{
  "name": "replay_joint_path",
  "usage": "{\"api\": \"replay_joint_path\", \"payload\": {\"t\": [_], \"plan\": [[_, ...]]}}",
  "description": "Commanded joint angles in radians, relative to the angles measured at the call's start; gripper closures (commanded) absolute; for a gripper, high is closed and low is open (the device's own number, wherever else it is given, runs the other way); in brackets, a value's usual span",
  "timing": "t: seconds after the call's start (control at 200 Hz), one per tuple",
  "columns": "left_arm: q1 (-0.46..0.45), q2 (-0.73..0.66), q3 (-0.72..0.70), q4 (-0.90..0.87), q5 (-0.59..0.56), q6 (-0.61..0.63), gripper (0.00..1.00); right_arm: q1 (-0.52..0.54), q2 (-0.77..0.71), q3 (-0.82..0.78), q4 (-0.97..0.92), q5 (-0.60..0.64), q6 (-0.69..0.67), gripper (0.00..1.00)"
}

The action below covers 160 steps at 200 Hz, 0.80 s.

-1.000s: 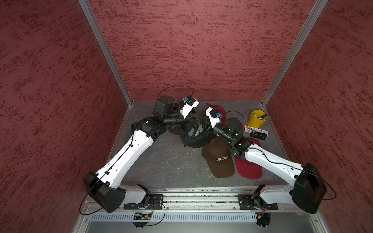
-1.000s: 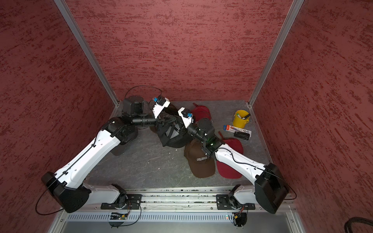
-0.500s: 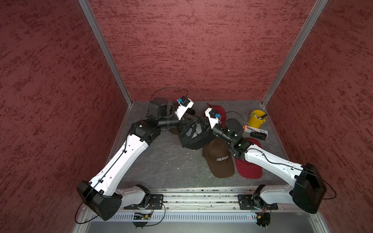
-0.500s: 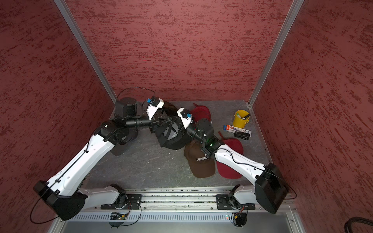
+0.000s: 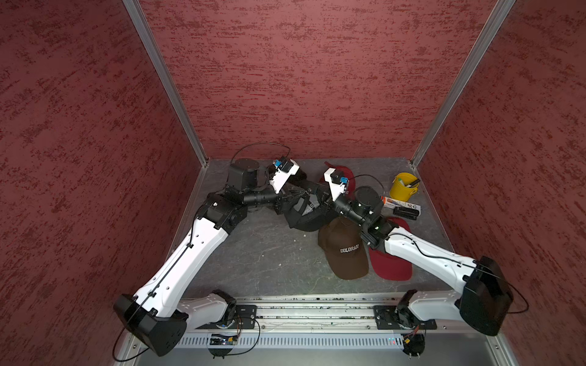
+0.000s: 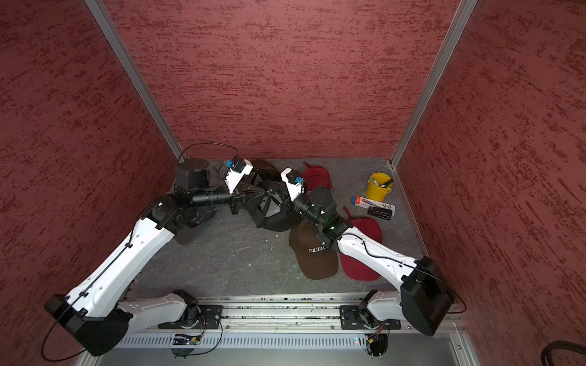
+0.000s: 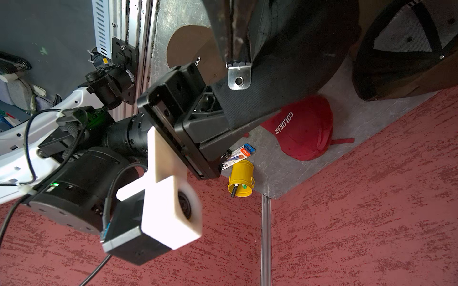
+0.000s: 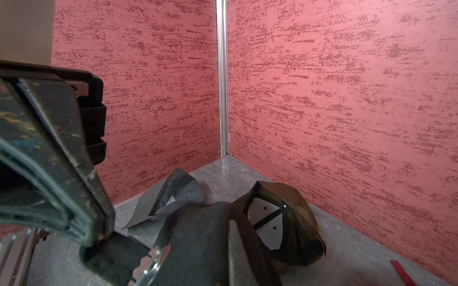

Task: Open the adjustable buckle of the baseball cap
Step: Open the adjustable buckle on the baseball cap.

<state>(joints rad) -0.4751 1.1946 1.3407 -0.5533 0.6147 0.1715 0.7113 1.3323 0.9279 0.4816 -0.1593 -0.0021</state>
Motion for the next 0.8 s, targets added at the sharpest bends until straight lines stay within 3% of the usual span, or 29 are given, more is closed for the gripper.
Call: {"api": "replay_joint_path", "payload": {"t": [0.0, 0.095, 0.16, 0.496, 0.797], "plan": [[0.006, -0.022, -0.009, 0.034, -0.039, -0.018, 0.71, -0.005, -0.021, 0.009, 0.023, 0.02, 0.02, 1.0], [0.006, -0.04, -0.029, 0.085, -0.062, -0.03, 0.66, -0.005, -0.02, 0.012, 0.022, 0.014, 0.029, 1.0], [0.004, -0.055, -0.048, 0.123, -0.08, -0.041, 0.55, -0.005, -0.019, 0.016, 0.02, 0.014, 0.037, 1.0], [-0.052, -0.161, -0.232, 0.281, -0.19, 0.01, 0.44, -0.006, -0.003, 0.079, -0.033, 0.008, 0.046, 1.0], [-0.137, -0.113, -0.302, 0.389, -0.292, 0.069, 0.33, -0.008, 0.015, 0.124, -0.057, -0.019, 0.052, 1.0]]}}
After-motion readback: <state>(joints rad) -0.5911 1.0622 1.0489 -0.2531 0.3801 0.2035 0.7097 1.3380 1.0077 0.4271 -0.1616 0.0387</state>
